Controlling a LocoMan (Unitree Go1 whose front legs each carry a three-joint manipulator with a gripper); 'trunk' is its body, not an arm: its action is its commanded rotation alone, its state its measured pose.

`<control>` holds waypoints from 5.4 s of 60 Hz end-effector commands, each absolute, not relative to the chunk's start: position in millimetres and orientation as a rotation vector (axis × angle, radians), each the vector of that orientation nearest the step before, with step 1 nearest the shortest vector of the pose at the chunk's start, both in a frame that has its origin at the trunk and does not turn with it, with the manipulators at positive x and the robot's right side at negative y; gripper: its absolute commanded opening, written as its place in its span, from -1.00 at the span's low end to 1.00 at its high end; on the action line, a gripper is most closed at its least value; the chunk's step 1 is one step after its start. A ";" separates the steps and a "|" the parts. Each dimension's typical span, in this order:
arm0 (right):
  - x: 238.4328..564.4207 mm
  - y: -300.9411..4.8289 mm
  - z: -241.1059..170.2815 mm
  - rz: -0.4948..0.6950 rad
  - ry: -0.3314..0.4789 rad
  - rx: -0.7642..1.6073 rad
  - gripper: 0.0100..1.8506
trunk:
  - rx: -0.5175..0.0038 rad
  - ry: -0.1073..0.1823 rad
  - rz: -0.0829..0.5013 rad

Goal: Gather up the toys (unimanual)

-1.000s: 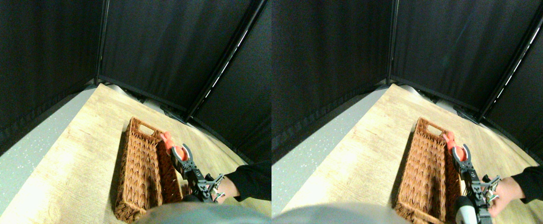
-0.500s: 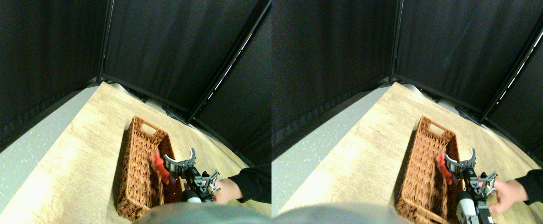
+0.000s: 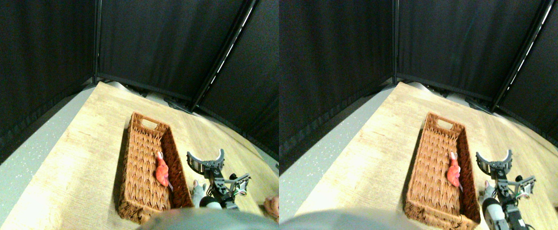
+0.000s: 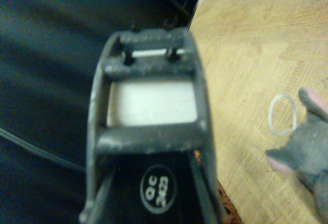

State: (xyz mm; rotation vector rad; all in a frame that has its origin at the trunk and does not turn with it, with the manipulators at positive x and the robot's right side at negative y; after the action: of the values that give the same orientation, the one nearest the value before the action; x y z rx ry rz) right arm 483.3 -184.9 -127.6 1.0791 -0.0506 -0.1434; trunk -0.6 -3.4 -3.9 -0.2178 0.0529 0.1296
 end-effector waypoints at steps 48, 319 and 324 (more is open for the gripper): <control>446.6 -220.2 -183.4 -0.245 -0.139 1.270 -0.09 | -0.200 0.084 0.100; 449.6 -250.5 -230.2 -0.465 0.009 1.388 0.08 | -0.232 0.101 0.124; 449.4 -250.2 -235.2 -0.491 0.007 1.398 0.01 | -0.231 0.101 0.124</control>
State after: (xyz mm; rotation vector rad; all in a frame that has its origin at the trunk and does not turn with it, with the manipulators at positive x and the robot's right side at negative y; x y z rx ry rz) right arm 446.7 -249.6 -234.4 1.3862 0.0272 -0.4781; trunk -3.0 -3.8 -6.3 -0.2122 0.0856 0.1153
